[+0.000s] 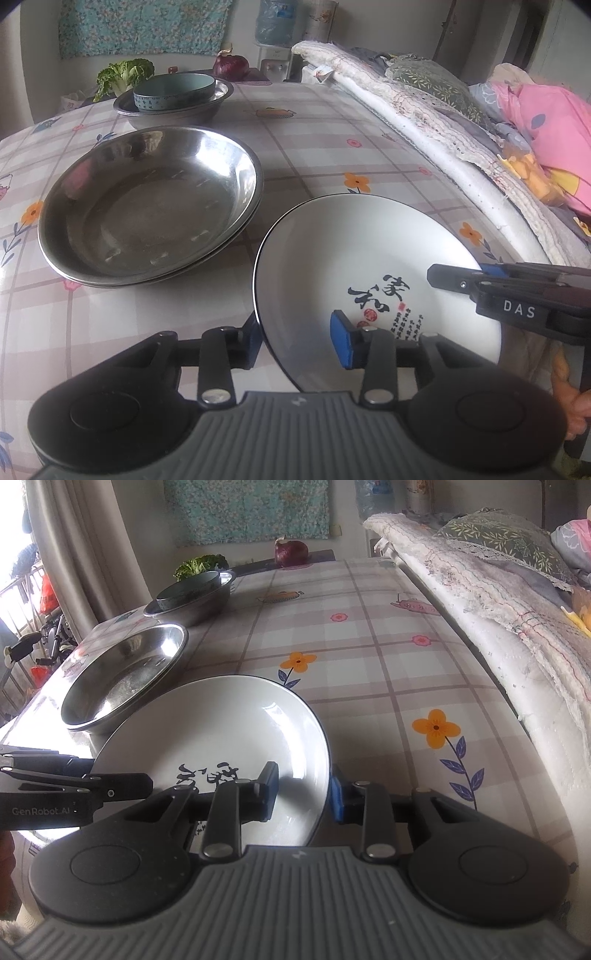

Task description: Organize plates and bowls

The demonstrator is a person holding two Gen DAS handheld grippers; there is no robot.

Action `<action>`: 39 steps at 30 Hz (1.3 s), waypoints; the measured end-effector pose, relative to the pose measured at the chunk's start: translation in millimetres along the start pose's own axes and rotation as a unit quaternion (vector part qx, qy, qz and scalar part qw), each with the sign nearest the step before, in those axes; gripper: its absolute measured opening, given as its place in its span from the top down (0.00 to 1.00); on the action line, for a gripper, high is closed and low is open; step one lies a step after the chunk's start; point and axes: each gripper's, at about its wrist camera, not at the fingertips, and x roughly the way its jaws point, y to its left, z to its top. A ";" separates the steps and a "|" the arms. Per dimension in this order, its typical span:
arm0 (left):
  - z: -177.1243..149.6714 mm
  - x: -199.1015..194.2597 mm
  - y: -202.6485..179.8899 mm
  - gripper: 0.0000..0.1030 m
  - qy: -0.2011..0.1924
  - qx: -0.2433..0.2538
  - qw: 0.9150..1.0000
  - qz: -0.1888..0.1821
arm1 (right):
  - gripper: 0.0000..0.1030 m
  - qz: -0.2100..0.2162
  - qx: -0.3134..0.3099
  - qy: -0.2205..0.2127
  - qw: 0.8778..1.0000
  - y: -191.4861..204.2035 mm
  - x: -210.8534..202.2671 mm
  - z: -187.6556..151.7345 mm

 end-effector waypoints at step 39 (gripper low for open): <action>-3.6 0.6 -6.9 0.57 -0.012 0.010 1.000 -0.009 | 0.72 -0.008 0.008 -0.007 1.000 -1.0 -2.9 1.5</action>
